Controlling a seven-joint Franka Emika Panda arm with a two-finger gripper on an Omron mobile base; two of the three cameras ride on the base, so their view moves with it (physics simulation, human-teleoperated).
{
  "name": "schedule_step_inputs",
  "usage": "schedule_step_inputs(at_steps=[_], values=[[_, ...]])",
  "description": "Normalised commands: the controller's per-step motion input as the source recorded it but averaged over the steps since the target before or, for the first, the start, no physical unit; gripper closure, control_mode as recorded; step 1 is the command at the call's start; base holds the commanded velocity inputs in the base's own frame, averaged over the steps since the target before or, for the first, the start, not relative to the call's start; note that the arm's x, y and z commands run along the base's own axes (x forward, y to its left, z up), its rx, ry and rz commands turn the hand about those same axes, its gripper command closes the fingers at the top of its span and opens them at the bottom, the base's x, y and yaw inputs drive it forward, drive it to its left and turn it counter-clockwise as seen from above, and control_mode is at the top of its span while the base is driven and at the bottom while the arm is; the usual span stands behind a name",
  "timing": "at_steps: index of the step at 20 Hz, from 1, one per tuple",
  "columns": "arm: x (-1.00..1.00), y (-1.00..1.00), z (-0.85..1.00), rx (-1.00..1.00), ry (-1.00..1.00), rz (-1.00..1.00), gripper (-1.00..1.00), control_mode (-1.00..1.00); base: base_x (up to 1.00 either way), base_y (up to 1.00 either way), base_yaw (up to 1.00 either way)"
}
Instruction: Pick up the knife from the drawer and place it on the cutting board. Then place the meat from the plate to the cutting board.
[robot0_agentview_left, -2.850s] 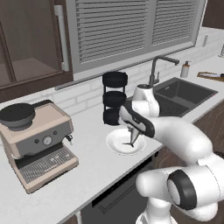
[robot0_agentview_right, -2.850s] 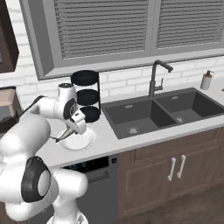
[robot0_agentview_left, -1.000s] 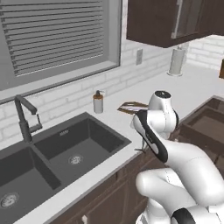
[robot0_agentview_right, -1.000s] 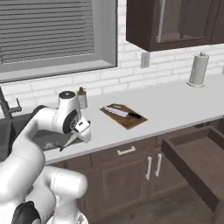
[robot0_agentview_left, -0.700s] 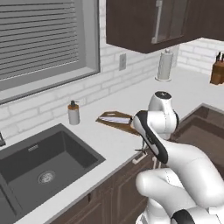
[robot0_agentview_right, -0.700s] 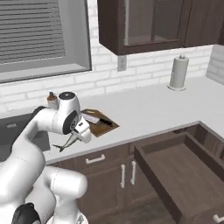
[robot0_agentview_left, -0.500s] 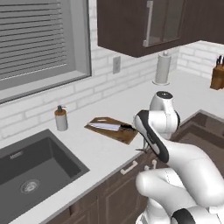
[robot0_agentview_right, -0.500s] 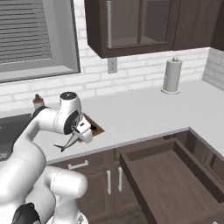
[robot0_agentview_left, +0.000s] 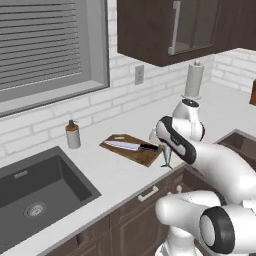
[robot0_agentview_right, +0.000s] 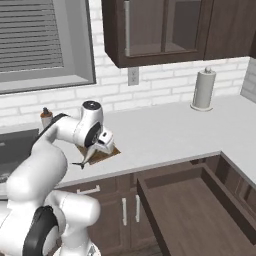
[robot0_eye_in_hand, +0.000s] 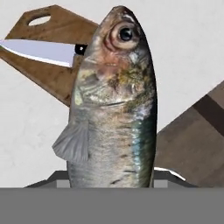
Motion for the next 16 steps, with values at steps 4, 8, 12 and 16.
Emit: schedule_step_inputs(at_steps=[4,8,12,16], values=[[0.94,0.00,0.04,-0.06,0.08,0.55,1.00,-1.00,0.00,0.00,0.00],[0.28,0.22,0.00,-0.29,0.00,0.57,1.00,-1.00,0.00,0.00,0.00],[-0.02,0.23,-0.13,-0.37,0.00,0.70,1.00,-1.00,0.00,0.00,0.00],[-0.22,0.15,-0.41,-0.31,-0.01,0.82,1.00,-1.00,0.00,0.00,0.00]])
